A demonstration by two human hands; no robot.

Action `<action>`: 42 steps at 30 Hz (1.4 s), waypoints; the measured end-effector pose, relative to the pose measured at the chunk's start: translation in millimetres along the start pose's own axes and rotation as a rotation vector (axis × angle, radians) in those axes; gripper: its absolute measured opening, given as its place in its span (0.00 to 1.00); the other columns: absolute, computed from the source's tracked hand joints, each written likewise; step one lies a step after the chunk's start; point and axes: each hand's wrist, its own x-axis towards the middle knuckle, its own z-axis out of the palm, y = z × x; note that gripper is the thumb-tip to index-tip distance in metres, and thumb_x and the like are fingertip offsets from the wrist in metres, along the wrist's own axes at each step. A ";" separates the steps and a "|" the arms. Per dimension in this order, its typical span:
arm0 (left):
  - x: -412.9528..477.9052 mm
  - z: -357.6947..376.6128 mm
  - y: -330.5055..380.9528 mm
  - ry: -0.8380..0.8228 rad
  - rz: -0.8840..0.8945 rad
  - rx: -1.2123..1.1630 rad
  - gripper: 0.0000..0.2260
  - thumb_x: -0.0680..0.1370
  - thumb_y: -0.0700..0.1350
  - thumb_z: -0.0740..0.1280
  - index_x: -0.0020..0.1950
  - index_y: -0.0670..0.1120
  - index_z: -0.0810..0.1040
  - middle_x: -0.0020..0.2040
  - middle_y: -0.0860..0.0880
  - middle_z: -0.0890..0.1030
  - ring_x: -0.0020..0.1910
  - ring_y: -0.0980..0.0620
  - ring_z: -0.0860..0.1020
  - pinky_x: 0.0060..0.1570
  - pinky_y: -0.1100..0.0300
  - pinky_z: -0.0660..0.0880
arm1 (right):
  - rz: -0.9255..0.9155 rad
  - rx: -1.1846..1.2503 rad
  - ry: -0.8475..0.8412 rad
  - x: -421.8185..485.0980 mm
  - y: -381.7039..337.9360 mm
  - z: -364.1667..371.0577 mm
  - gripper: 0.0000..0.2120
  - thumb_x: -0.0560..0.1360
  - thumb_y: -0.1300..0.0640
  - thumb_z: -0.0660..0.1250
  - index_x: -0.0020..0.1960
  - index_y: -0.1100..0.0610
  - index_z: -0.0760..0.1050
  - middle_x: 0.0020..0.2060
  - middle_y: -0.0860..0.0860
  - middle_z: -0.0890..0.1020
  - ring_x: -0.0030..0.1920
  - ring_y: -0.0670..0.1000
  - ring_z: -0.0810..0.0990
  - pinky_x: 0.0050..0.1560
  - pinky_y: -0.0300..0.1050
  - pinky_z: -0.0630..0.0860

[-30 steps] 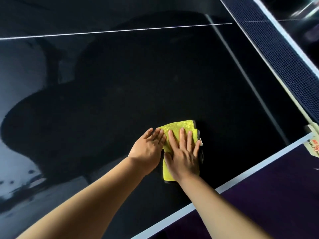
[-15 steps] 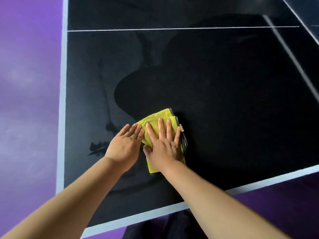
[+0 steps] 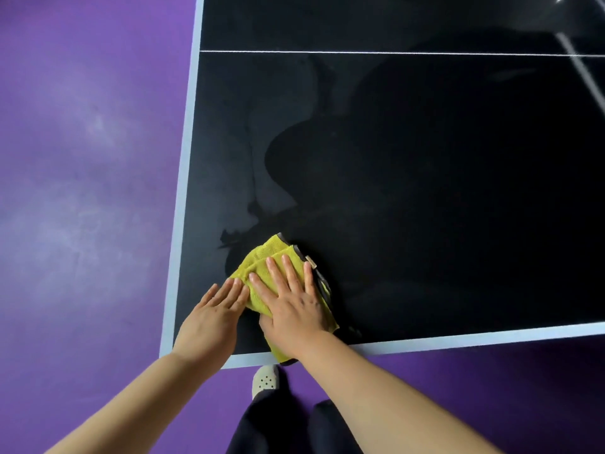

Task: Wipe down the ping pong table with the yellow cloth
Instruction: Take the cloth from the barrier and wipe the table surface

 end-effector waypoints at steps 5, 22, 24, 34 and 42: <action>14.3 0.6 50.9 -0.078 0.066 -0.016 0.27 0.78 0.37 0.54 0.74 0.45 0.45 0.74 0.51 0.45 0.74 0.53 0.45 0.71 0.60 0.36 | -0.021 0.038 0.059 -30.6 48.0 6.7 0.35 0.78 0.47 0.56 0.79 0.45 0.42 0.79 0.51 0.39 0.77 0.55 0.31 0.73 0.61 0.29; 192.0 -2.1 363.9 -0.137 0.387 -0.014 0.26 0.81 0.40 0.49 0.77 0.48 0.45 0.77 0.51 0.45 0.75 0.54 0.40 0.73 0.57 0.37 | 0.502 0.024 0.295 -181.4 345.1 15.4 0.36 0.72 0.41 0.55 0.78 0.47 0.56 0.78 0.54 0.58 0.78 0.59 0.53 0.74 0.62 0.45; 206.1 0.7 393.8 -0.135 0.425 -0.029 0.25 0.81 0.40 0.49 0.77 0.49 0.46 0.77 0.51 0.45 0.75 0.54 0.41 0.74 0.56 0.38 | 0.543 0.026 0.311 -198.3 372.6 17.0 0.35 0.73 0.40 0.53 0.78 0.48 0.58 0.78 0.54 0.59 0.78 0.59 0.54 0.74 0.62 0.46; 226.2 3.4 470.4 -0.190 0.490 0.034 0.25 0.81 0.41 0.50 0.78 0.48 0.47 0.78 0.50 0.46 0.76 0.54 0.42 0.73 0.57 0.37 | 0.780 0.124 0.320 -235.4 417.5 25.0 0.35 0.71 0.41 0.50 0.78 0.45 0.57 0.78 0.54 0.58 0.78 0.60 0.53 0.73 0.64 0.45; 182.3 -1.9 419.1 -0.255 0.540 0.115 0.25 0.82 0.44 0.49 0.77 0.45 0.44 0.78 0.48 0.44 0.76 0.52 0.41 0.72 0.56 0.36 | 0.808 0.141 0.238 -231.4 347.4 28.4 0.35 0.70 0.44 0.53 0.77 0.47 0.57 0.76 0.58 0.63 0.75 0.63 0.61 0.70 0.62 0.48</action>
